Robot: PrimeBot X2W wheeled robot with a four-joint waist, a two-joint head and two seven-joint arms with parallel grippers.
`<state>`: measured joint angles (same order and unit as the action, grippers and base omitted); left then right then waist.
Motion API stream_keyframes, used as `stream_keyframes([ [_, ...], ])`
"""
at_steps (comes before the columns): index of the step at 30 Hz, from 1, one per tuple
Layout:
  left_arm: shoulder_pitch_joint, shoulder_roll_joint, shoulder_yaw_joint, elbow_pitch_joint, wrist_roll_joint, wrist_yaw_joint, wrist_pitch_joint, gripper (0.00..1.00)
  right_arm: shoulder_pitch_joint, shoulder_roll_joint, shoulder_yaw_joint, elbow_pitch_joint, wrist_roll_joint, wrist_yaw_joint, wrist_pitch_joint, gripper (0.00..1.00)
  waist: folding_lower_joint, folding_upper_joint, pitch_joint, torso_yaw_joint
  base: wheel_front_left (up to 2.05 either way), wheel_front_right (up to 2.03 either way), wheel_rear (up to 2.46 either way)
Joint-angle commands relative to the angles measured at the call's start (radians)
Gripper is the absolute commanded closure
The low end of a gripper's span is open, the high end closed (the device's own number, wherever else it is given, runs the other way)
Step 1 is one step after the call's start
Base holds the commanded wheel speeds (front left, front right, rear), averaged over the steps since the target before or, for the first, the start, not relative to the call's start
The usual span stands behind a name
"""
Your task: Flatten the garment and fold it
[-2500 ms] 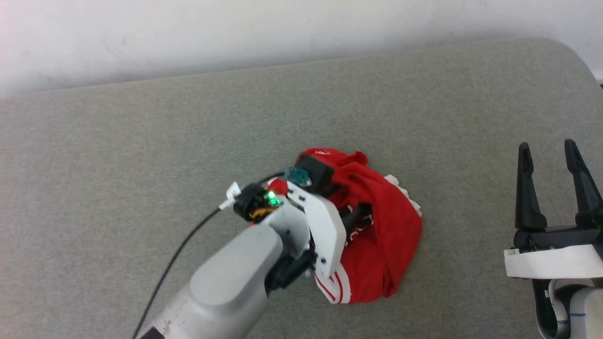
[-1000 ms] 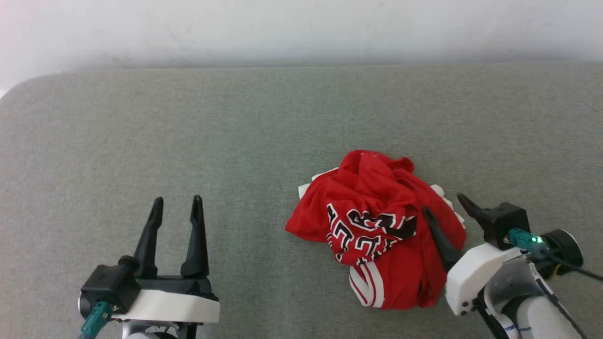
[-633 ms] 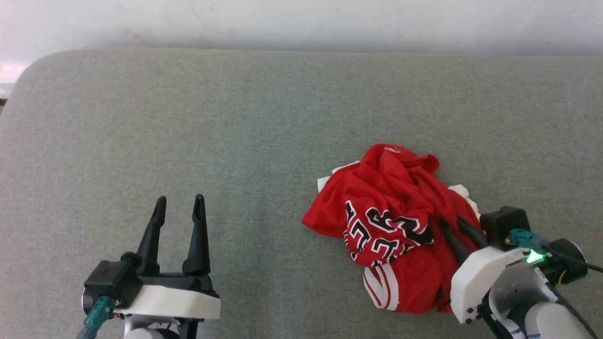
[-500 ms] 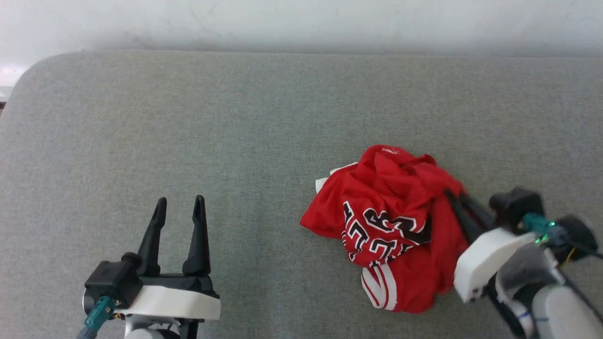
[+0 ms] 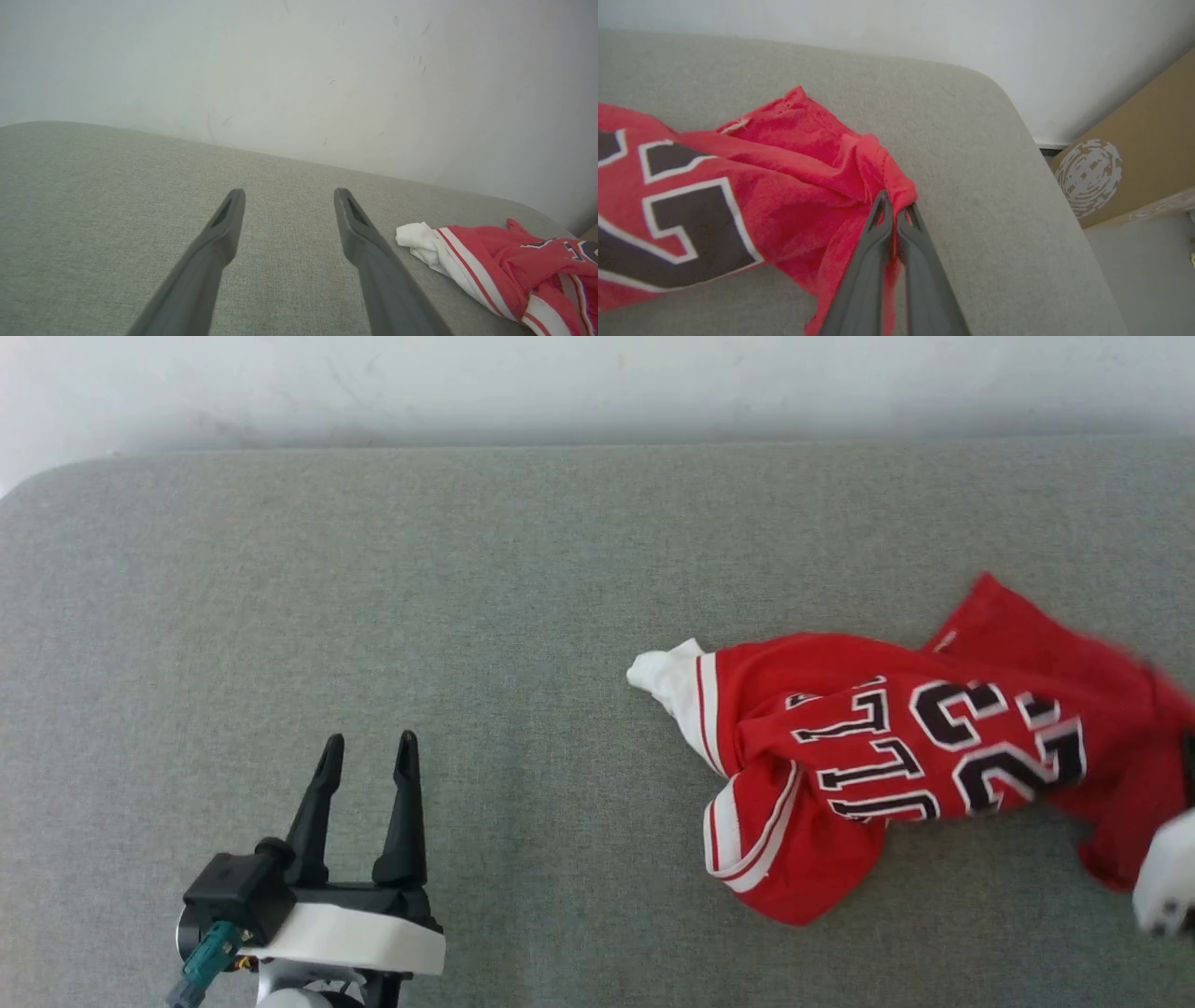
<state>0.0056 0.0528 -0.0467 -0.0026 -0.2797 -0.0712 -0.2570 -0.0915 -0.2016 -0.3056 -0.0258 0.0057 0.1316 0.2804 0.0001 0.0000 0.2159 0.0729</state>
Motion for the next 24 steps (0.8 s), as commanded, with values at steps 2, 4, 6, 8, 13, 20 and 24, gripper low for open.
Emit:
stream_keyframes([
  [2, -0.017, -0.002, 0.002, 0.01, 0.013, -0.012, -0.005, 0.0, 0.067, 0.054, -0.04, 0.048, -0.008, -0.001, -0.017, 1.0, -0.0001, 0.0, 0.004, 0.006, 0.0, 0.0, 0.0],
  [4, -0.014, -0.003, 0.006, 0.015, 0.015, -0.014, -0.005, 0.0, 0.101, 0.08, -0.054, 0.095, -0.029, -0.001, -0.031, 1.0, -0.0001, 0.0, 0.004, 0.005, 0.0, 0.0, 0.0],
  [6, -0.011, -0.003, 0.009, 0.022, 0.019, -0.016, -0.005, 0.0, 0.114, 0.098, -0.056, 0.129, -0.037, -0.001, -0.048, 0.89, -0.0001, 0.0, -0.001, 0.002, 0.0, 0.0, 0.0],
  [8, -0.006, -0.003, 0.011, 0.028, 0.021, -0.018, -0.005, 0.0, 0.104, 0.108, -0.048, 0.138, -0.032, -0.001, -0.072, 0.0, -0.0001, 0.0, -0.011, -0.003, 0.0, 0.0, 0.0],
  [13, -0.005, -0.003, 0.012, 0.029, 0.019, -0.019, -0.005, 0.0, 0.015, 0.096, 0.027, 0.038, -0.004, -0.001, -0.106, 0.0, -0.0001, 0.0, -0.028, -0.014, 0.0, 0.0, 0.0],
  [20, -0.03, -0.003, -0.007, 0.012, 0.003, -0.015, -0.005, 0.0, -0.101, -0.008, 0.225, -0.108, 0.13, -0.001, 0.047, 0.0, -0.0001, 0.0, 0.015, 0.004, 0.0, 0.0, 0.0],
  [24, -0.05, -0.003, -0.014, 0.01, -0.006, -0.015, -0.005, 0.0, -0.15, -0.065, 0.319, -0.028, 0.207, -0.001, 0.19, 0.0, -0.0001, 0.0, 0.053, 0.031, 0.0, 0.0, 0.0],
])
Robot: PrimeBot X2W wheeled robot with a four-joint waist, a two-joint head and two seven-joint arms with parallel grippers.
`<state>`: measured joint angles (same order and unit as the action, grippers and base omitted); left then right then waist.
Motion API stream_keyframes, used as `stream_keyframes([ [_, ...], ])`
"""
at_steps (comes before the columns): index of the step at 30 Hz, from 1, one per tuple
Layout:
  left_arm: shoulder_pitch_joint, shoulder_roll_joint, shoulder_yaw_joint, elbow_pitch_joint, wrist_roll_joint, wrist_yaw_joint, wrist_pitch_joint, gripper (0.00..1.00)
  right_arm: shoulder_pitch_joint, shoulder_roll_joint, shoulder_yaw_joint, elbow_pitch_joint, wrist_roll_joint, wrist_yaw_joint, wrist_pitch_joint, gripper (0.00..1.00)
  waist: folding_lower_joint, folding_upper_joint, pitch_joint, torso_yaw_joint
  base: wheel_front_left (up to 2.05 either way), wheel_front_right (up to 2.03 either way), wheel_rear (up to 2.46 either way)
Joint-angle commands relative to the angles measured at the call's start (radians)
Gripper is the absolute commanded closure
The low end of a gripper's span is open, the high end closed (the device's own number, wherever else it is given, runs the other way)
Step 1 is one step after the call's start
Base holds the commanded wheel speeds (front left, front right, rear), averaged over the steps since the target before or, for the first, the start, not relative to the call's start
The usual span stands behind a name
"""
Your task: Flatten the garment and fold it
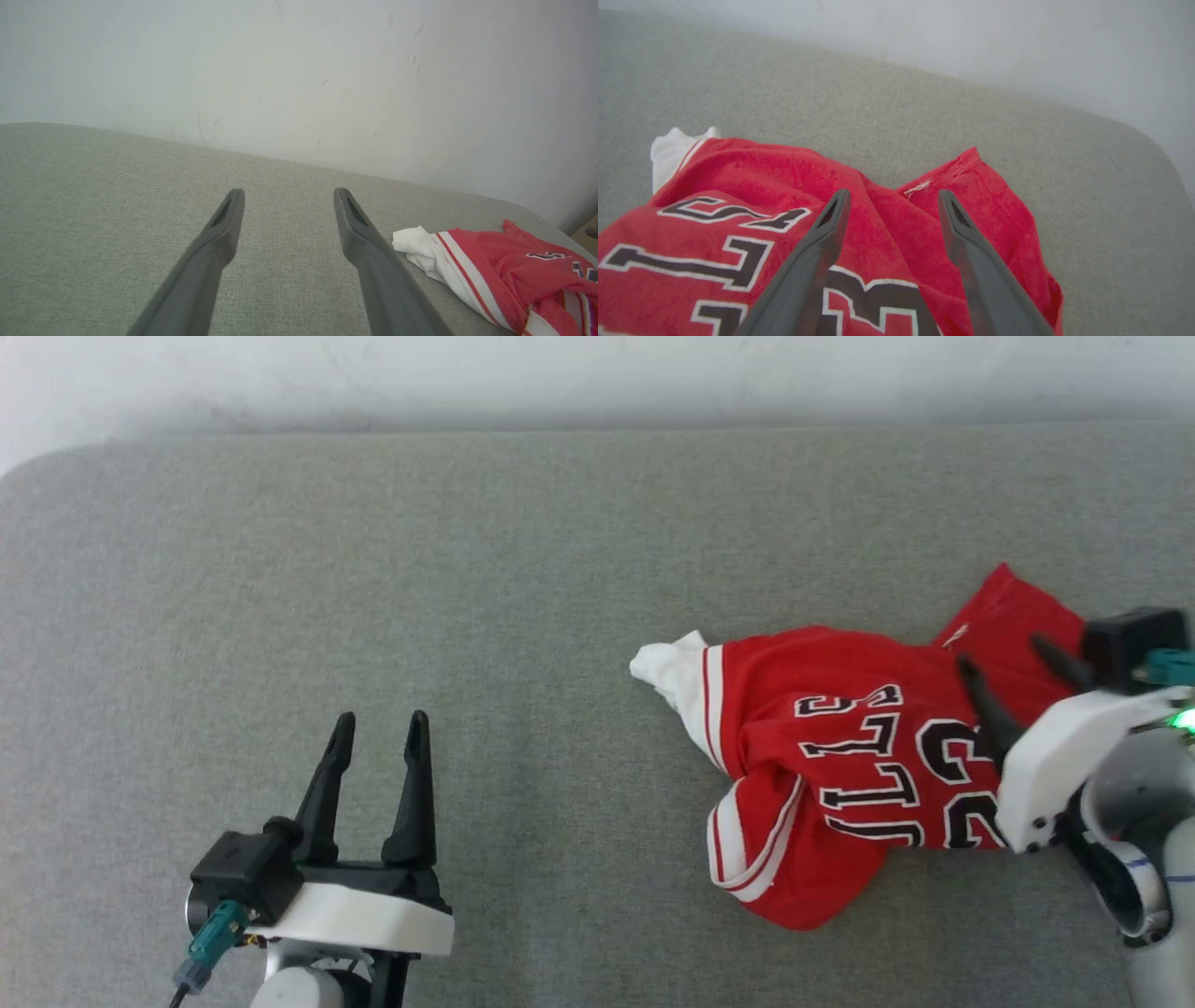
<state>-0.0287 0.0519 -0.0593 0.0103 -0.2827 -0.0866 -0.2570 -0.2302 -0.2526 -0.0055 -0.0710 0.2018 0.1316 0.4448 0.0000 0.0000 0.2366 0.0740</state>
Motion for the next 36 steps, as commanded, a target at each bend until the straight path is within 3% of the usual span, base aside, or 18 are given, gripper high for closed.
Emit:
stream_keyframes([
  [1, -0.02, -0.002, -0.002, -0.002, -0.004, 0.001, -0.005, 0.0, -0.02, -0.027, 0.045, 0.044, 0.034, -0.001, 0.067, 0.0, 0.0, 0.0, 0.04, 0.037, 0.0, 0.0, 0.0],
  [5, -0.032, -0.002, -0.002, 0.001, -0.012, 0.004, -0.005, 0.0, -0.055, -0.077, 0.153, 0.128, 0.118, -0.001, 0.192, 0.0, 0.0, 0.0, 0.065, 0.06, 0.0, 0.0, 0.0],
  [9, -0.04, -0.002, -0.009, 0.007, -0.015, 0.002, -0.005, 0.0, -0.082, -0.114, 0.211, 0.183, 0.13, -0.001, 0.216, 0.0, 0.0, 0.0, 0.076, 0.075, 0.0, 0.0, 0.0],
  [10, -0.043, -0.002, -0.012, 0.009, -0.018, 0.003, -0.005, 0.0, -0.094, -0.123, 0.217, 0.198, 0.122, -0.001, 0.204, 0.52, 0.0, 0.0, 0.079, 0.079, 0.0, 0.0, 0.0],
  [11, -0.045, -0.002, -0.014, 0.009, -0.021, 0.004, -0.005, 0.0, -0.107, -0.131, 0.228, 0.209, 0.111, -0.001, 0.19, 0.96, 0.0, 0.0, 0.081, 0.082, 0.0, 0.0, 0.0],
  [12, -0.048, -0.002, -0.015, 0.01, -0.023, 0.005, -0.005, 0.0, -0.121, -0.135, 0.237, 0.217, 0.103, -0.001, 0.174, 1.0, 0.0, 0.0, 0.082, 0.084, 0.0, 0.0, 0.0],
  [24, -0.092, -0.002, -0.036, 0.008, -0.044, 0.008, -0.005, 0.0, -0.469, -0.182, 0.27, 0.207, -0.016, -0.001, -0.04, 1.0, 0.0, 0.0, 0.136, 0.107, 0.0, 0.0, 0.0],
  [34, -0.144, -0.002, -0.075, 0.027, -0.067, 0.008, -0.005, 0.0, -0.516, -0.177, 0.299, 0.439, -0.029, -0.001, -0.085, 1.0, 0.0, 0.0, 0.198, 0.145, 0.0, 0.0, 0.0],
  [35, -0.145, -0.002, -0.076, 0.029, -0.068, 0.009, -0.005, 0.0, -0.518, -0.176, 0.3, 0.454, -0.03, -0.001, -0.096, 0.76, 0.0, 0.0, 0.199, 0.145, 0.0, 0.0, 0.0],
  [36, -0.147, -0.002, -0.076, 0.031, -0.068, 0.01, -0.005, 0.0, -0.522, -0.177, 0.305, 0.464, -0.034, -0.001, -0.108, 0.24, 0.0, 0.0, 0.198, 0.144, 0.0, 0.0, 0.0],
])
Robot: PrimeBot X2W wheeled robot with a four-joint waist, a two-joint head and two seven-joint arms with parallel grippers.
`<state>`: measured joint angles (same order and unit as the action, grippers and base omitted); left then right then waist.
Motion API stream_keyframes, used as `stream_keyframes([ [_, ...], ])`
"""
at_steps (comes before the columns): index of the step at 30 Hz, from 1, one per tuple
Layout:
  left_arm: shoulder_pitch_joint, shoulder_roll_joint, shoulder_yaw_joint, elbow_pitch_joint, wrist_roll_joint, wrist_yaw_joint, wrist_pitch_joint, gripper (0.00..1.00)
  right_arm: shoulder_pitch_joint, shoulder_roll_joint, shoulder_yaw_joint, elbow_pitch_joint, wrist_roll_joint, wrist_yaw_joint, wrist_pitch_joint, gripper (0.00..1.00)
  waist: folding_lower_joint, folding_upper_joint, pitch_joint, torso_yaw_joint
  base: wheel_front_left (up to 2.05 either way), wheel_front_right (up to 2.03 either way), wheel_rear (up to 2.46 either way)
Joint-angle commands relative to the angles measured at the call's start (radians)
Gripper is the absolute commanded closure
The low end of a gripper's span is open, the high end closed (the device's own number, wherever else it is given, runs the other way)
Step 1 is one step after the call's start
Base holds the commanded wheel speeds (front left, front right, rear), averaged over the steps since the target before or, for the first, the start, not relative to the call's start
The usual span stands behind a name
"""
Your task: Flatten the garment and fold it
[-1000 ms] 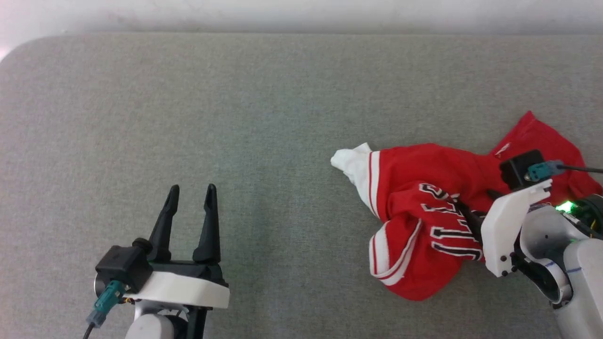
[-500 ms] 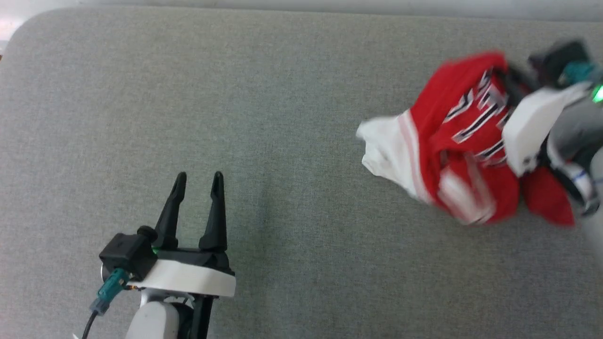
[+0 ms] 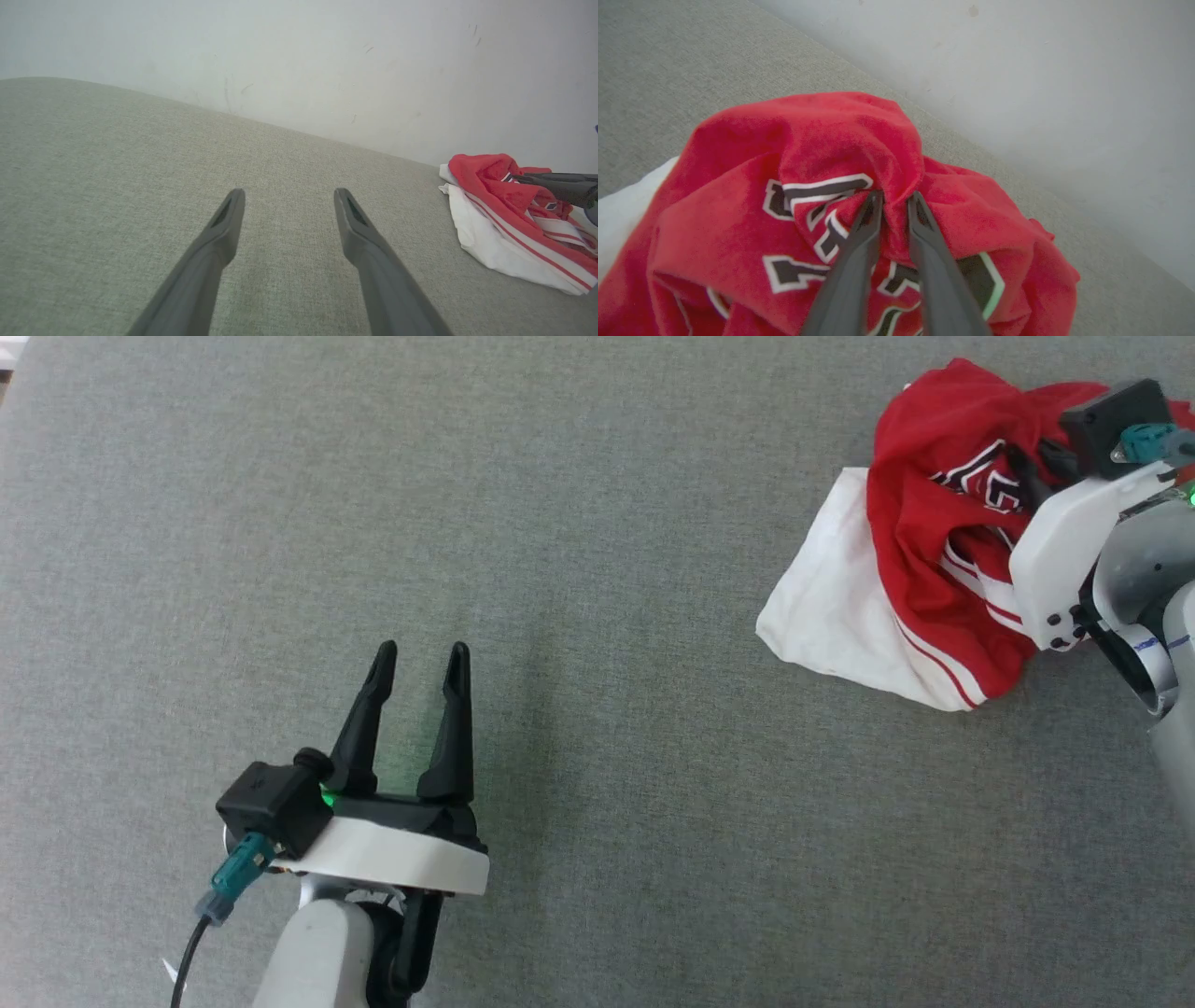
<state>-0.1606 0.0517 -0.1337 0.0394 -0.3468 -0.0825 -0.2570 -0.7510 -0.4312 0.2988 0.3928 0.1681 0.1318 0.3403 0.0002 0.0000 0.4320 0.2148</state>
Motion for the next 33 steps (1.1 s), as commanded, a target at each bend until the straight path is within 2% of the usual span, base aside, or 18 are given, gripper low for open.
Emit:
stream_keyframes([
  [1, -0.015, -0.001, -0.001, 0.004, -0.004, 0.007, -0.005, 0.0, -0.005, 0.003, 0.001, 0.009, -0.001, -0.001, -0.017, 0.0, -0.0002, 0.0, 0.0, 0.001, 0.0, 0.0, 0.0],
  [7, 0.004, -0.001, 0.012, 0.012, 0.006, 0.008, -0.005, 0.0, 0.0, 0.029, -0.031, -0.016, 0.016, -0.001, -0.114, 0.0, -0.0002, 0.0, -0.06, -0.032, 0.0, 0.0, 0.0],
  [13, 0.062, -0.001, 0.042, -0.001, 0.033, 0.008, -0.005, 0.0, 0.148, 0.089, -0.169, -0.151, 0.002, -0.001, -0.216, 0.0, -0.0002, 0.0, -0.154, -0.089, 0.0, 0.0, 0.0],
  [16, 0.092, -0.001, 0.054, -0.012, 0.053, 0.003, -0.005, 0.0, 0.275, 0.149, -0.281, -0.25, -0.035, -0.001, -0.267, 0.0, -0.0002, 0.0, -0.188, -0.114, 0.0, 0.0, 0.0],
  [20, 0.124, -0.001, 0.07, -0.032, 0.066, -0.001, -0.005, 0.0, 0.47, 0.276, -0.431, -0.388, -0.093, -0.001, -0.345, 0.0, -0.0002, 0.0, -0.212, -0.142, 0.0, 0.0, 0.0],
  [23, 0.148, -0.001, 0.077, -0.051, 0.069, -0.004, -0.005, 0.0, 0.609, 0.346, -0.477, -0.454, -0.133, -0.001, -0.413, 0.0, -0.0002, 0.0, -0.221, -0.159, 0.0, 0.0, 0.0],
  [27, 0.181, -0.001, 0.079, -0.054, 0.072, -0.006, -0.005, 0.0, 0.742, 0.379, -0.55, -0.45, -0.133, -0.001, -0.512, 0.0, -0.0002, 0.0, -0.23, -0.18, 0.0, 0.0, 0.0],
  [28, 0.187, -0.001, 0.079, -0.053, 0.063, -0.006, -0.005, 0.0, 0.764, 0.38, -0.561, -0.438, -0.103, -0.001, -0.528, 0.0, -0.0002, 0.0, -0.234, -0.186, 0.0, 0.0, 0.0],
  [33, 0.166, 0.0, 0.052, -0.046, 0.051, -0.014, -0.005, 0.0, 0.796, 0.381, -0.572, -0.391, -0.026, -0.001, -0.579, 0.0, -0.0002, 0.0, -0.23, -0.211, 0.0, 0.0, 0.0],
])
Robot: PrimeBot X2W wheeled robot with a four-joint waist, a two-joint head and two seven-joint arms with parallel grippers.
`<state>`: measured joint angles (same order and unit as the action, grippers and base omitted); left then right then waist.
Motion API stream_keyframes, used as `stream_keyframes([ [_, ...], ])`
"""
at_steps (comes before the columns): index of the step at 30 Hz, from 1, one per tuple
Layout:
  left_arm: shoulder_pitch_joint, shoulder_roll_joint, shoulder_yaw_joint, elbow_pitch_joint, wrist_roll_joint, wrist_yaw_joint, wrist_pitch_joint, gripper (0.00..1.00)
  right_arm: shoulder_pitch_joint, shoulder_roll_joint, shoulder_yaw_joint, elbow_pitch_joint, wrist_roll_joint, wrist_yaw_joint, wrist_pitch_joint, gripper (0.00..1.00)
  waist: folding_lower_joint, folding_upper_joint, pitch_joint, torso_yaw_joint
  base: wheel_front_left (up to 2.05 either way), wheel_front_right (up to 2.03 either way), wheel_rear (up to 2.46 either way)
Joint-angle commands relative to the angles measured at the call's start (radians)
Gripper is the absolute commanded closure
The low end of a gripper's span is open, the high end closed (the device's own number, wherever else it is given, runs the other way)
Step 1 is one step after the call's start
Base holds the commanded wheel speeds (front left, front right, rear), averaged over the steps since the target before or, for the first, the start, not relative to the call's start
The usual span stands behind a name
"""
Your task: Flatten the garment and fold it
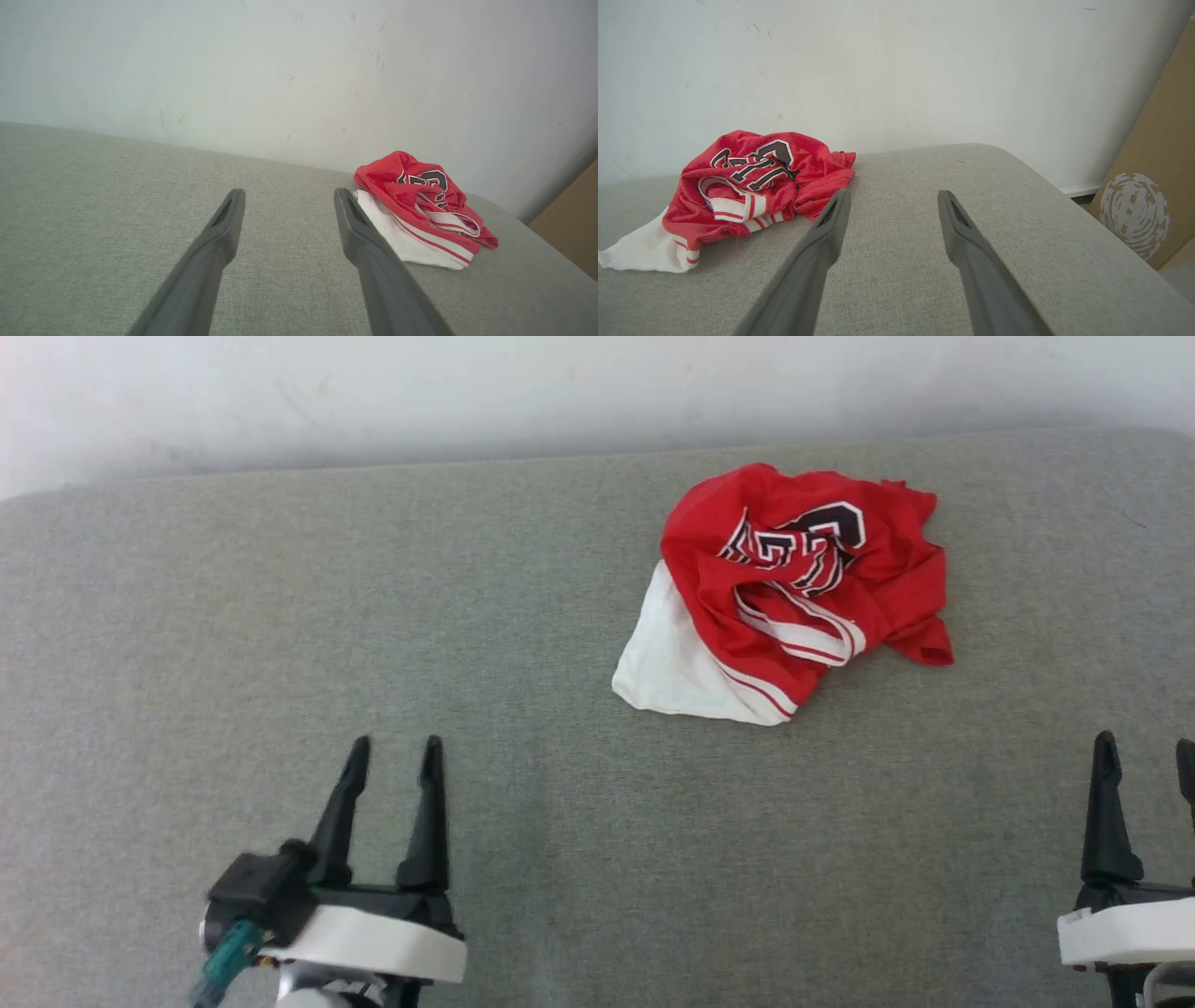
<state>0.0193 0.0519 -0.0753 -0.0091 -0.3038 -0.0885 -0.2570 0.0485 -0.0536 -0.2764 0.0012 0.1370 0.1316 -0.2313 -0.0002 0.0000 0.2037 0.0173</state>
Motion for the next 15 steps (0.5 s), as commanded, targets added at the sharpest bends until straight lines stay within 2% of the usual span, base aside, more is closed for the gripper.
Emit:
stream_keyframes([
  [1, -0.032, 0.007, -0.023, 0.011, 0.021, -0.013, -0.004, 0.0, -0.008, 0.003, 0.005, 0.001, 0.003, -0.001, -0.012, 0.0, 0.0002, 0.0, 0.002, -0.017, 0.0, 0.0, 0.0],
  [4, -0.123, 0.04, -0.085, 0.039, 0.066, -0.023, 0.05, 0.0, -0.033, 0.003, 0.001, -0.007, -0.011, -0.001, -0.02, 0.0, 0.0002, 0.0, 0.022, -0.021, 0.0, 0.0, 0.0],
  [7, -0.241, 0.069, -0.164, 0.084, 0.105, -0.032, 0.186, 0.0, -0.058, 0.003, -0.002, -0.019, -0.013, -0.001, -0.023, 0.0, 0.0002, 0.0, 0.054, -0.022, 0.0, 0.0, 0.0],
  [15, -0.532, 0.067, -0.348, 0.192, 0.066, -0.041, 0.511, 0.0, -0.097, 0.003, 0.012, -0.028, -0.004, -0.001, -0.027, 0.0, 0.0002, 0.0, 0.148, -0.034, 0.0, 0.0, 0.0],
])
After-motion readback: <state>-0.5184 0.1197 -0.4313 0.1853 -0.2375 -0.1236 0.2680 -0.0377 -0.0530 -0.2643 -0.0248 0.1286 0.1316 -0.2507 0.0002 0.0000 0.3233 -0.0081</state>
